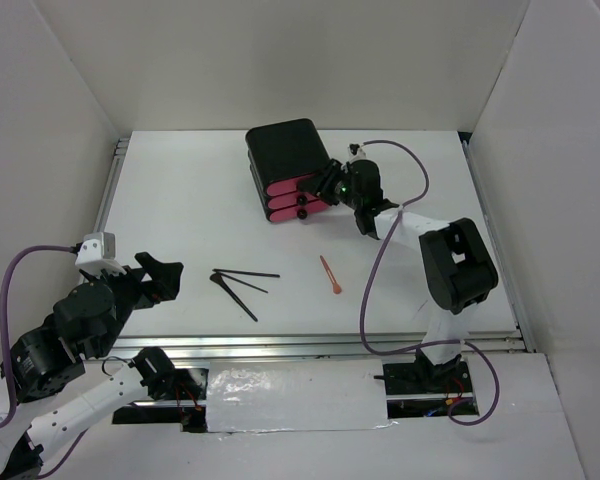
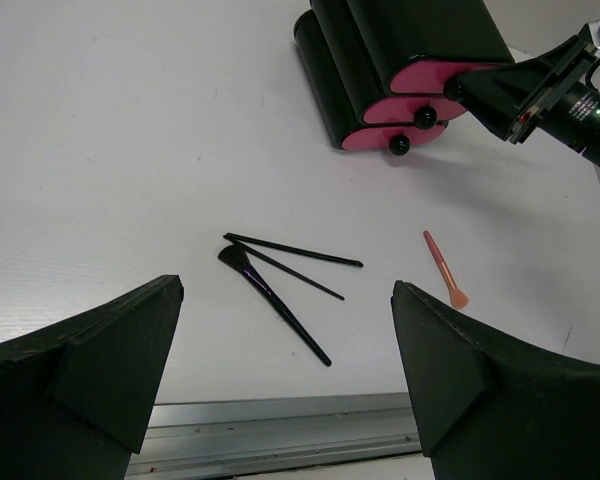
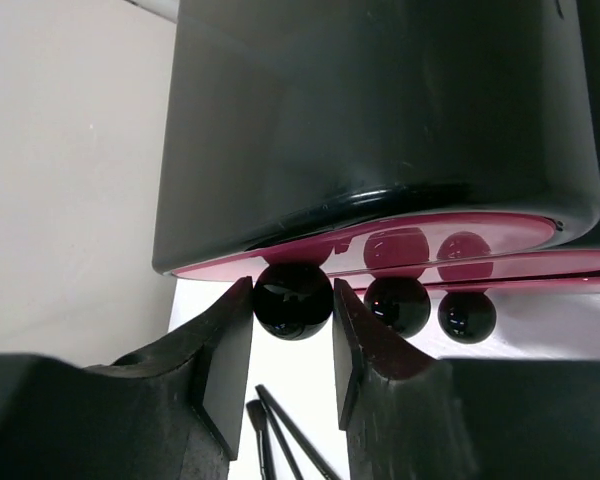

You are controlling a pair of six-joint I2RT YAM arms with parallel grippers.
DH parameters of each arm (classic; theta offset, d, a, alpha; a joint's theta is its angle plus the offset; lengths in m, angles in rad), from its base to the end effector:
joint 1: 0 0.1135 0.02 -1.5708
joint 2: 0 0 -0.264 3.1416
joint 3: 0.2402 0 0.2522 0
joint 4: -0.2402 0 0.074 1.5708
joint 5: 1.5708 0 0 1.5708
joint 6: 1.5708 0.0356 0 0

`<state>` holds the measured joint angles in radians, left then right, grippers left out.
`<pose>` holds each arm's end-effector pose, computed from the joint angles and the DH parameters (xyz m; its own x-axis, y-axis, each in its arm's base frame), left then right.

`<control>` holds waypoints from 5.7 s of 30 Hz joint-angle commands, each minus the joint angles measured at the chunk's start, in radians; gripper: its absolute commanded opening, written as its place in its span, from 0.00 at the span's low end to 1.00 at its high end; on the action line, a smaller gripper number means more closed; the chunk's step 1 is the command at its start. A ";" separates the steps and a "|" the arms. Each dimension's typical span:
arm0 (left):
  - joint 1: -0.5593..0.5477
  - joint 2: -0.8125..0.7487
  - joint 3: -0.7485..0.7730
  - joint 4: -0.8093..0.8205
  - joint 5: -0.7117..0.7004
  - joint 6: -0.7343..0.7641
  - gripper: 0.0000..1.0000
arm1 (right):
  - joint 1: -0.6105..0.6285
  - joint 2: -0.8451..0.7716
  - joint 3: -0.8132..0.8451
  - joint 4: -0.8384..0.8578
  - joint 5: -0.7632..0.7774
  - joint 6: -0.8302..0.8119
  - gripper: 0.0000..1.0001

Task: Organize the makeup

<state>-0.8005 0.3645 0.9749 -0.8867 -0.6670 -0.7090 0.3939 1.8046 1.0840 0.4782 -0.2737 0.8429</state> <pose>0.0421 -0.0118 0.3694 -0.2415 -0.4857 -0.8401 -0.0102 0.8670 -0.4983 0.3748 0.1662 0.2278 -0.6042 0.5273 -0.5974 -0.2415 0.5933 0.7679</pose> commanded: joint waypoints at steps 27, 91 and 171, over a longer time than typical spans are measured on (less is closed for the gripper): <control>-0.005 0.021 0.002 0.029 -0.008 0.006 0.99 | -0.004 -0.333 -0.303 0.060 -0.044 -0.002 0.58; -0.006 -0.009 -0.001 0.034 -0.002 0.009 0.99 | 0.365 -0.095 -0.098 -1.000 0.479 -0.286 0.00; -0.017 -0.010 0.005 0.017 -0.026 -0.010 0.99 | 0.832 0.295 0.496 -0.903 0.537 -0.594 0.63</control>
<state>-0.8104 0.3439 0.9749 -0.8894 -0.6792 -0.7136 1.2243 2.0548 1.4902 -0.3714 0.2306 0.2707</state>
